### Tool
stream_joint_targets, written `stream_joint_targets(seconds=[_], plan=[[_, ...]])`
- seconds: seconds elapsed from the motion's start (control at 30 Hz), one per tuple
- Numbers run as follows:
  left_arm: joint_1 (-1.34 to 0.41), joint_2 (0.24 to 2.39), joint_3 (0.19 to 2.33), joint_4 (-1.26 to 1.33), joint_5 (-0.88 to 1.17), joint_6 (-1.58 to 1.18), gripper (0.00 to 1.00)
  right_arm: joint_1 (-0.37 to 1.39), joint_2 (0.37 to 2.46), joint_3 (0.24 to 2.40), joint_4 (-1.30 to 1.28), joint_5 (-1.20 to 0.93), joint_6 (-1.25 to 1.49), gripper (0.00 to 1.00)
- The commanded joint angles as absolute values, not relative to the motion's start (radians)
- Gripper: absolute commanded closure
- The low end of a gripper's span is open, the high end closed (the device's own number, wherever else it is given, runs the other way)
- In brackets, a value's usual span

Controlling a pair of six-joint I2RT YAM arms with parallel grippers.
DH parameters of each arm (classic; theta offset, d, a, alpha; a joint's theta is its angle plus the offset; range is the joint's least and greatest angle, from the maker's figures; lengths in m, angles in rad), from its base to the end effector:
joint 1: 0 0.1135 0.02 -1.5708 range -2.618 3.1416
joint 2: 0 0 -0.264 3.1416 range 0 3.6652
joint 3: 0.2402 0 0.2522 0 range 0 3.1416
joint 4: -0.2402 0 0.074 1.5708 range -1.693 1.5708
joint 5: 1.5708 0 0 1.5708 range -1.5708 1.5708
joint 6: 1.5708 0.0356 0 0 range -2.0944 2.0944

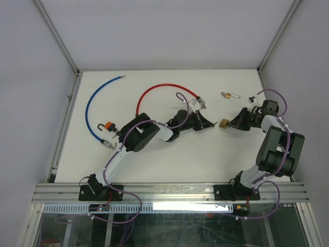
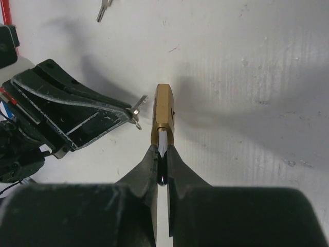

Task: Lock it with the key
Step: Place the key at the center of the board.

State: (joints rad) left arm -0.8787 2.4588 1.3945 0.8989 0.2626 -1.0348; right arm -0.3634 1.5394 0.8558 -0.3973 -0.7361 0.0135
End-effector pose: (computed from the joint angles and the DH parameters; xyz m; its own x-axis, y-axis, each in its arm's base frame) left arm 0.3139 -0.3932 0.0771 -0.8334 -0.2956 -0.4670 0.3728 0.3230 -0.8699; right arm 0.2765 -0.0796 0.1806 -0.8251 0.3245 -0.4625 -0.0207 0.8007 0.5987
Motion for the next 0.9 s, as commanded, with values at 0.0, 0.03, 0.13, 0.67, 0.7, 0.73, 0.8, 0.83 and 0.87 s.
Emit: stream_joint_targets(seconds=[0.0,0.03,0.13,0.67,0.7,0.73,0.8,0.83,0.87], plan=[[-0.903,2.472,1.518,0.765,0.224,-1.060,1.00,-0.366,1.581,0.874,-0.361,-0.803,0.043,0.97],[-0.905,2.479,1.530,0.753,0.214,-1.060,1.00,-0.365,1.595,0.877,-0.369,-0.800,0.042,0.95],[-0.907,2.490,1.571,0.680,0.187,-1.064,0.98,-0.365,1.622,0.890,-0.387,-0.793,0.035,0.89],[-0.918,2.255,1.402,0.612,0.112,-0.817,0.49,-0.377,1.516,0.902,-0.415,-0.700,-0.083,0.48],[-0.921,2.224,1.376,0.615,0.111,-0.788,0.49,-0.378,1.505,0.901,-0.419,-0.707,-0.096,0.48],[-0.923,2.194,1.345,0.624,0.116,-0.763,0.48,-0.379,1.494,0.899,-0.423,-0.715,-0.110,0.47],[-0.929,2.128,1.273,0.667,0.136,-0.720,0.48,-0.380,1.471,0.894,-0.428,-0.725,-0.137,0.47],[-0.930,2.094,1.218,0.694,0.150,-0.691,0.47,-0.381,1.460,0.892,-0.429,-0.728,-0.150,0.47],[-0.932,2.055,1.171,0.723,0.164,-0.671,0.47,-0.380,1.448,0.890,-0.433,-0.732,-0.162,0.47]])
